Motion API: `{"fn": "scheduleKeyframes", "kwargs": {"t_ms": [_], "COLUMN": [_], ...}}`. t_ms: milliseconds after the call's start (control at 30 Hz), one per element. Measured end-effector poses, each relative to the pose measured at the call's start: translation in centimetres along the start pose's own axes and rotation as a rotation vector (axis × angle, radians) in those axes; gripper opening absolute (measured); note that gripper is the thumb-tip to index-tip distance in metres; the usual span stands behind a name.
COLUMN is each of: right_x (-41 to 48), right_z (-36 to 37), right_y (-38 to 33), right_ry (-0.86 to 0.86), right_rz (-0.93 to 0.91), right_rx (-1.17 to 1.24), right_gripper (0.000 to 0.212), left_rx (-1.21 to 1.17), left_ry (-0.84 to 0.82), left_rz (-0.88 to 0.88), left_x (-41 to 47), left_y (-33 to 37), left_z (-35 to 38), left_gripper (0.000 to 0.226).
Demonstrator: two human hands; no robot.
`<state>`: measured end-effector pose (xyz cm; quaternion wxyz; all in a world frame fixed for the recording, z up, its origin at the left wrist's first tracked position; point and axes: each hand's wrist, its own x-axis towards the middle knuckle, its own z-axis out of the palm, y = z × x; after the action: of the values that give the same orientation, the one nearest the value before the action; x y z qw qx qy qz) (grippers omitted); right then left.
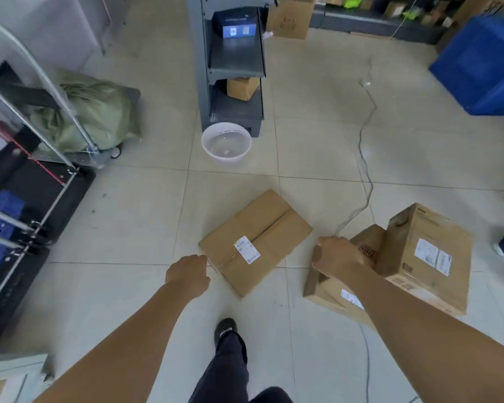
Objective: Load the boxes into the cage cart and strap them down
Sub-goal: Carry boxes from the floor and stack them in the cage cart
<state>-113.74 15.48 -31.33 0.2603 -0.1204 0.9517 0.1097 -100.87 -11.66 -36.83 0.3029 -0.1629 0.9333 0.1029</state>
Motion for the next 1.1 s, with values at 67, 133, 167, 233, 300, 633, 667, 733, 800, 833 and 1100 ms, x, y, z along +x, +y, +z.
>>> {"fn": "scheduleKeyframes", "kwargs": {"t_ms": [67, 133, 167, 233, 300, 633, 667, 733, 800, 833, 1100], "right_x": [3.4, 6.8, 8.4, 11.7, 15.0, 32.4, 34.0, 37.1, 40.3, 42.0, 54.4], "right_z": [0.0, 0.1, 0.2, 0.3, 0.8, 7.7, 9.0, 11.7, 14.8, 16.7, 28.5], "right_y": [0.4, 0.9, 1.1, 1.6, 2.1, 4.6, 4.6, 4.6, 4.5, 4.5, 4.5], "right_ry": [-0.03, -0.058, -0.071, -0.099, -0.134, -0.263, -0.275, -0.312, -0.338, -0.343, -0.222], "right_rz": [-0.003, -0.001, -0.001, -0.007, -0.031, -0.124, -0.109, -0.082, -0.06, -0.055, 0.027], "right_rx": [0.021, 0.06, 0.073, 0.086, 0.085, 0.023, 0.031, 0.036, 0.051, 0.053, 0.068], "right_gripper": [0.045, 0.044, 0.043, 0.042, 0.044, 0.046, 0.048, 0.055, 0.061, 0.062, 0.062], "left_rx": [-0.036, -0.081, -0.11, -0.161, -0.223, -0.649, -0.643, -0.641, -0.658, -0.666, -1.012], "left_ry": [-0.024, -0.054, -0.071, -0.103, -0.131, -0.176, -0.188, -0.215, -0.218, -0.211, -0.168], "left_rz": [-0.029, -0.067, -0.092, -0.141, -0.197, -0.56, -0.572, -0.59, -0.609, -0.618, -0.851], "left_x": [2.5, 4.9, 6.0, 8.2, 10.4, 22.6, 23.8, 26.1, 28.4, 29.7, 39.3], "left_y": [0.8, 1.5, 1.8, 2.6, 3.4, 7.0, 7.2, 7.5, 7.7, 7.7, 6.7], "left_z": [0.2, 0.6, 0.8, 1.3, 2.1, 11.0, 12.4, 15.3, 18.4, 20.0, 32.8], "left_gripper": [0.044, 0.044, 0.045, 0.046, 0.045, 0.058, 0.059, 0.06, 0.059, 0.059, 0.077]}}
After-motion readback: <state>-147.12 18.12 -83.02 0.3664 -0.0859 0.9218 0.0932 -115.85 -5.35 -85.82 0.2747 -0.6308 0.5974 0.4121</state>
